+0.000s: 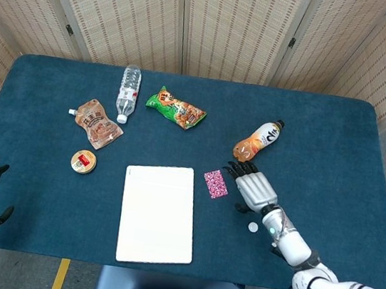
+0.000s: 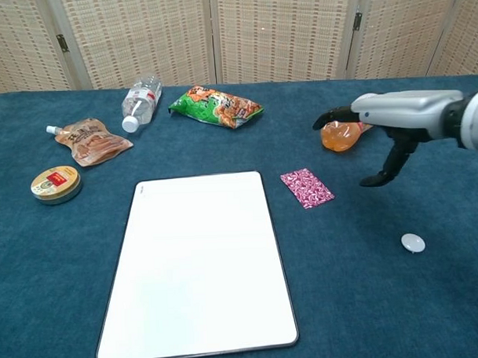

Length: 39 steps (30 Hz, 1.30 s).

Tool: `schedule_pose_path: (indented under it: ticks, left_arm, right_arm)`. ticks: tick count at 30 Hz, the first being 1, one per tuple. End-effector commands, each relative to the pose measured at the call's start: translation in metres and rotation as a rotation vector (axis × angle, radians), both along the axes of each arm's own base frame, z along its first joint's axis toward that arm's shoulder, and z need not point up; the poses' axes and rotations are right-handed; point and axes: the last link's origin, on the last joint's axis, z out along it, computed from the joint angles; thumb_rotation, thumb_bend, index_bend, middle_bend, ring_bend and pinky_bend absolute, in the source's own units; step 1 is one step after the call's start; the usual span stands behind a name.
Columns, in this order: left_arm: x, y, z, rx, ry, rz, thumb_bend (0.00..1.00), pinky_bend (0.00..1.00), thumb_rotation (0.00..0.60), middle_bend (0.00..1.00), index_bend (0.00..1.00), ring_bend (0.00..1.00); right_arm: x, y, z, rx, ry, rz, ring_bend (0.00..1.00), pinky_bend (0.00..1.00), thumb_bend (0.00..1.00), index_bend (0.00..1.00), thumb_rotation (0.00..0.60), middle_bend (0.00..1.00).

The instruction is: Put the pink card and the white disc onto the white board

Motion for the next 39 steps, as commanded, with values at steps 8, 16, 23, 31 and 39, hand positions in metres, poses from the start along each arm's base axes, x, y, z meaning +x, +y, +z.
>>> schedule_pose_path:
  ticks: [8, 16, 23, 31, 39]
  left_arm:
    - [-0.001, 0.000, 0.000, 0.000, 0.000, 0.000, 0.32, 0.00, 0.600, 0.03, 0.13, 0.06]
    - [-0.003, -0.001, 0.000, -0.006, -0.002, 0.003, 0.32, 0.00, 0.600, 0.03, 0.13, 0.06]
    - [-0.004, -0.002, 0.001, -0.003, -0.001, 0.007, 0.32, 0.00, 0.600, 0.03, 0.13, 0.06]
    - [-0.003, -0.002, 0.001, -0.004, -0.002, 0.005, 0.32, 0.00, 0.600, 0.03, 0.13, 0.06]
    - [-0.004, -0.002, 0.001, -0.006, -0.001, 0.009, 0.32, 0.00, 0.600, 0.03, 0.13, 0.06]
  right_arm:
    - [0.024, -0.027, -0.054, 0.068, 0.114, -0.059, 0.05, 0.00, 0.29, 0.03, 0.600, 0.04]
    - [0.029, -0.034, -0.068, 0.072, 0.172, -0.080, 0.04, 0.00, 0.29, 0.07, 0.600, 0.04]
    - [0.030, -0.038, -0.073, 0.070, 0.190, -0.089, 0.04, 0.00, 0.29, 0.12, 0.600, 0.04]
    - [0.030, -0.041, -0.075, 0.063, 0.194, -0.094, 0.04, 0.00, 0.28, 0.13, 0.600, 0.04]
    - [0.030, -0.040, -0.077, 0.062, 0.197, -0.090, 0.04, 0.00, 0.29, 0.16, 0.600, 0.05]
